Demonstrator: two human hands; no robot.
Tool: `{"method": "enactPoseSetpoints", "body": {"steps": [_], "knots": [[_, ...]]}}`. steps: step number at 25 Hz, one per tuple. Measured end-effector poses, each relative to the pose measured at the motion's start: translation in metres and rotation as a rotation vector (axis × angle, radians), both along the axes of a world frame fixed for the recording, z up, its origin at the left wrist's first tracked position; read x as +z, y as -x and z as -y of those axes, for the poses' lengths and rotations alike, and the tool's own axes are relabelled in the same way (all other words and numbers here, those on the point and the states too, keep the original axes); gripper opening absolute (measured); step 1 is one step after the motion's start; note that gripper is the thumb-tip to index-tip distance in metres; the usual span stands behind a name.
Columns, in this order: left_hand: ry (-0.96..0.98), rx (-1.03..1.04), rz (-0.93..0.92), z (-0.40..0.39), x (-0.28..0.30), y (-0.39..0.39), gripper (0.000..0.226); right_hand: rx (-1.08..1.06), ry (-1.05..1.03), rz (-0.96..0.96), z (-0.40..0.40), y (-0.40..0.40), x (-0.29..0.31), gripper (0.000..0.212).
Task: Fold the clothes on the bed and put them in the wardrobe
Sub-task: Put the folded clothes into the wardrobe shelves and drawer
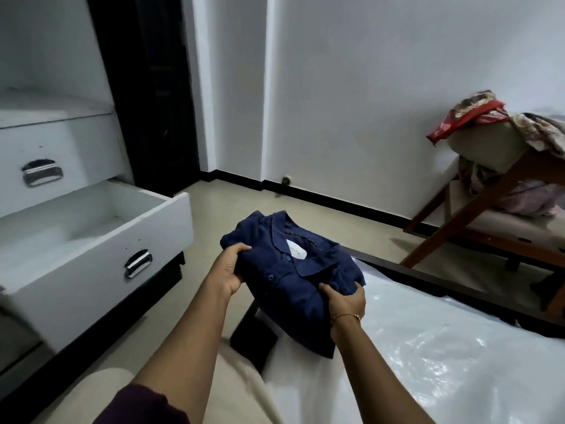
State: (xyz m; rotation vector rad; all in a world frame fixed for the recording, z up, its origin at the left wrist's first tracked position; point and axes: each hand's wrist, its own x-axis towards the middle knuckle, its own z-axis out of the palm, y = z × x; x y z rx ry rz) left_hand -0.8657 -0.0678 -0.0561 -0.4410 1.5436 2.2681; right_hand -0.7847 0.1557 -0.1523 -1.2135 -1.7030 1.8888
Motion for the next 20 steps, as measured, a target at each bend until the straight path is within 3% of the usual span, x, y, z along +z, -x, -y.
{"method": "enactPoseSetpoints", "body": {"steps": [6, 10, 13, 15, 20], "knots": [[-0.093, 0.363, -0.030, 0.151, 0.031, 0.039, 0.014, 0.358, -0.041, -0.068, 0.138, 0.116, 0.046, 0.098], [-0.131, 0.579, -0.165, 0.249, 0.041, 0.066, 0.041, 0.577, -0.047, -0.108, 0.221, 0.197, 0.067, 0.099], [-0.119, 0.697, -0.197, 0.326, 0.031, 0.107, 0.021, 0.760, -0.128, -0.159, 0.291, 0.278, 0.082, 0.102], [-0.049, 0.753, -0.139, 0.378, 0.014, 0.136, 0.011, 0.870, -0.253, -0.194, 0.331, 0.335, 0.088, 0.096], [0.324, 0.661, 0.221, 0.474, -0.070, 0.190, 0.023, 1.191, -0.691, -0.135, 0.431, 0.478, 0.057, 0.091]]}}
